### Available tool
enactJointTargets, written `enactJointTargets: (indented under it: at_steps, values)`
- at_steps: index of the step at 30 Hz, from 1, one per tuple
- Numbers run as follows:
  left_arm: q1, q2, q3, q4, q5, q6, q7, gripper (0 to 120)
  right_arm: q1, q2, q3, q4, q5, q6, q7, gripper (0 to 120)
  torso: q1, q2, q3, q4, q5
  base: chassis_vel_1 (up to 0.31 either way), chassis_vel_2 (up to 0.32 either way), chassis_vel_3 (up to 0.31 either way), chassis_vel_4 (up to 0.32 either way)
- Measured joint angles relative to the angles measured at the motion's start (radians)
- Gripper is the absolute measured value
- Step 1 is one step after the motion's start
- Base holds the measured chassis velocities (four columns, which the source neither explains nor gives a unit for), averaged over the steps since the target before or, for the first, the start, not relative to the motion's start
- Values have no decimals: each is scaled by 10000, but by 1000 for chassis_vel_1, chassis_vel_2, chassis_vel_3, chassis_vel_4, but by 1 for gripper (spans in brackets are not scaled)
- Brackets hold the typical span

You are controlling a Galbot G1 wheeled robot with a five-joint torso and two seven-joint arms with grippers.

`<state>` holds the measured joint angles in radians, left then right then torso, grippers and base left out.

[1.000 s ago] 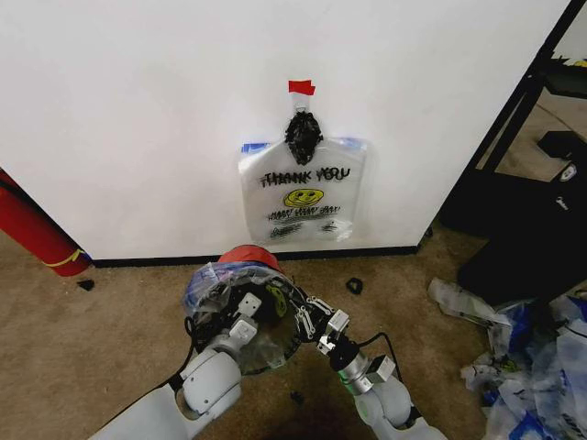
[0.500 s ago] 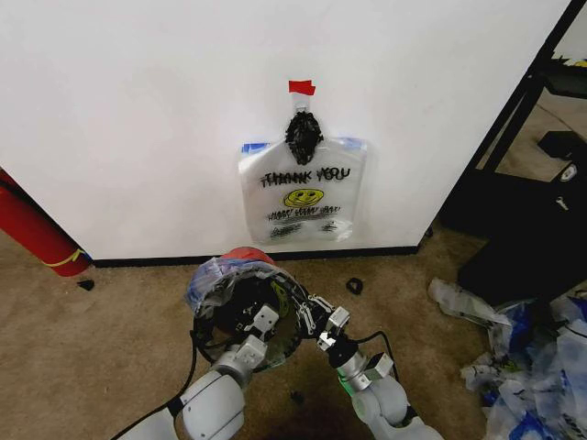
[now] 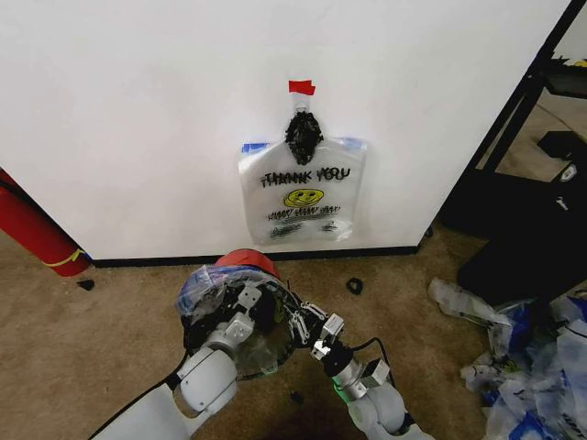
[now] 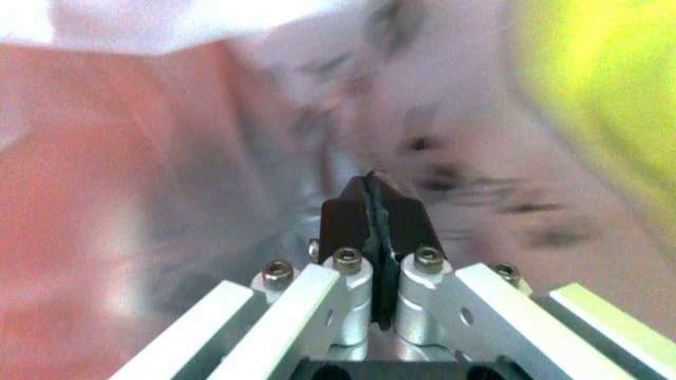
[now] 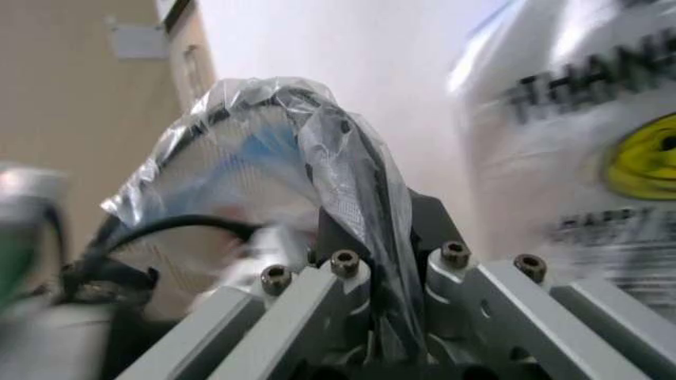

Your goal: Pick up the garbage bag from the wall and place it over the trash bin.

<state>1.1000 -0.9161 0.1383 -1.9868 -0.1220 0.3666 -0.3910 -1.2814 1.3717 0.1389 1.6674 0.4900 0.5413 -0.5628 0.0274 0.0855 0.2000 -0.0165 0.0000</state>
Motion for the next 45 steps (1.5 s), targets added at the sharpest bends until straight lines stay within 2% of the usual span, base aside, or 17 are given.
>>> enactJointTargets:
  at_steps: [4,9,12,13,16,18,20,23,24,27,30,31,32,35,37,45]
  values:
    - [373,192,142,-617,-170,-430,514,0,136,90,137,-238,496,-149,205,1,0,0,0,-1,0,0,0,0,0]
    - [1035,355,149,-1379,-265,-917,992,0,357,137,374,-498,1933,-763,456,1,0,0,0,0,1,0,0,0,0]
    - [1625,441,-121,-1996,-226,-1452,1417,1,394,-39,622,-568,3879,-1753,308,1,0,0,0,0,2,0,0,0,0]
    - [1902,501,-280,-2350,-212,-1658,1757,7,383,-175,790,-643,4811,-2237,40,1,0,0,0,0,0,0,0,0,0]
    - [2364,606,-667,-2928,-113,-2144,2552,18,383,-415,1178,-1020,5850,-2820,-870,1,0,0,0,-1,0,0,0,0,0]
    - [2467,620,-785,-3041,-43,-2342,2780,22,388,-459,1258,-1134,5929,-2878,-1056,1,0,0,0,-2,1,0,0,0,0]
    - [2709,647,-1181,-3325,289,-3081,3328,31,442,-546,1432,-1496,5932,-2856,-1457,1,0,0,0,0,2,0,0,0,0]
    - [2748,601,-1668,-3629,524,-3553,3521,44,441,-597,1506,-1711,5804,-2747,-1707,1,0,0,0,-1,2,0,0,0,0]
    - [2748,601,-1668,-3629,524,-3553,3521,44,441,-597,1506,-1711,5804,-2747,-1707,1,0,0,0,-1,2,0,0,0,0]
    - [2577,575,-2172,-3808,351,-3546,3507,54,426,-668,1632,-1882,5555,-2605,-2230,1,0,0,0,0,1,0,0,0,0]
    - [2342,617,-2440,-3873,-97,-3135,3297,66,437,-775,1799,-2084,5351,-2480,-2773,1,0,0,0,-1,1,0,0,0,0]
    - [2342,617,-2440,-3873,-97,-3135,3297,66,437,-775,1799,-2084,5351,-2480,-2773,1,0,0,0,-1,1,0,0,0,0]
    - [2145,659,-2544,-3816,-568,-2691,3046,73,473,-859,1972,-2236,5248,-2350,-3157,1,0,0,0,-1,2,0,0,0,0]
    - [1919,686,-2669,-3577,-1132,-2268,2815,82,496,-952,2223,-2334,5179,-2263,-3558,1,0,0,0,-1,-1,0,0,0,0]
    - [1772,776,-2707,-3413,-1605,-1801,2687,94,494,-1032,2519,-2388,5077,-2215,-3990,1,0,0,0,-1,0,0,0,0,0]
    - [1591,953,-2680,-2898,-1899,-1364,2702,100,449,-1403,3130,-2472,4926,-2158,-4818,1,0,0,0,-1,1,0,0,0,0]
